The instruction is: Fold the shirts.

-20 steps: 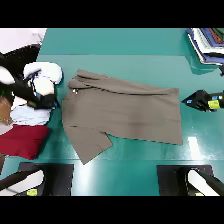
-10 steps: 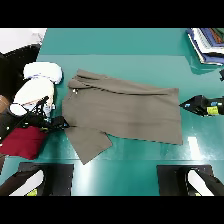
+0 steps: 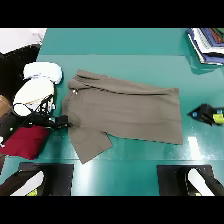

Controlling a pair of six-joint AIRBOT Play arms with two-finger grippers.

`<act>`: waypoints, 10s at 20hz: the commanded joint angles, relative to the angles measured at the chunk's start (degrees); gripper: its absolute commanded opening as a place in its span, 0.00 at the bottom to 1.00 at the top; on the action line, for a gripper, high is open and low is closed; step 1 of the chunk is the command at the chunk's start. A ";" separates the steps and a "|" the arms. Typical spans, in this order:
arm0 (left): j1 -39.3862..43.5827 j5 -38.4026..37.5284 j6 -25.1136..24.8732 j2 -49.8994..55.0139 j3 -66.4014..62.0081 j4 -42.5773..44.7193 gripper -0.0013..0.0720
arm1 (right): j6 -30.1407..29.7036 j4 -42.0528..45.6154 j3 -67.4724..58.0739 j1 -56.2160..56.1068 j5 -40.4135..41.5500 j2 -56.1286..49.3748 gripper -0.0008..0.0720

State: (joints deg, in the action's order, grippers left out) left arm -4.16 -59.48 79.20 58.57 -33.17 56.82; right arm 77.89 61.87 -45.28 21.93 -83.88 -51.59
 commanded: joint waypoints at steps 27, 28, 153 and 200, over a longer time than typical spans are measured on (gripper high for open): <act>0.55 -9.16 6.56 -18.82 -60.19 7.80 0.05 | 0.35 5.81 -39.32 -11.50 10.60 11.74 0.03; 0.55 -9.09 6.86 -18.80 -66.20 7.69 0.05 | 0.35 5.84 -44.09 -11.50 10.36 12.09 0.03; 0.85 6.80 -5.64 22.34 -28.85 -1.42 0.32 | 4.33 7.45 -26.64 -19.47 9.55 -33.68 0.17; 21.31 -1.79 3.89 35.39 -58.80 4.63 0.05 | -5.11 -32.00 -46.40 -50.21 12.31 -29.05 0.03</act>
State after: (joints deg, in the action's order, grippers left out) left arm 23.53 -58.59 83.11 100.47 -91.53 55.86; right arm 76.03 34.09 -91.55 -22.00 -75.59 -78.32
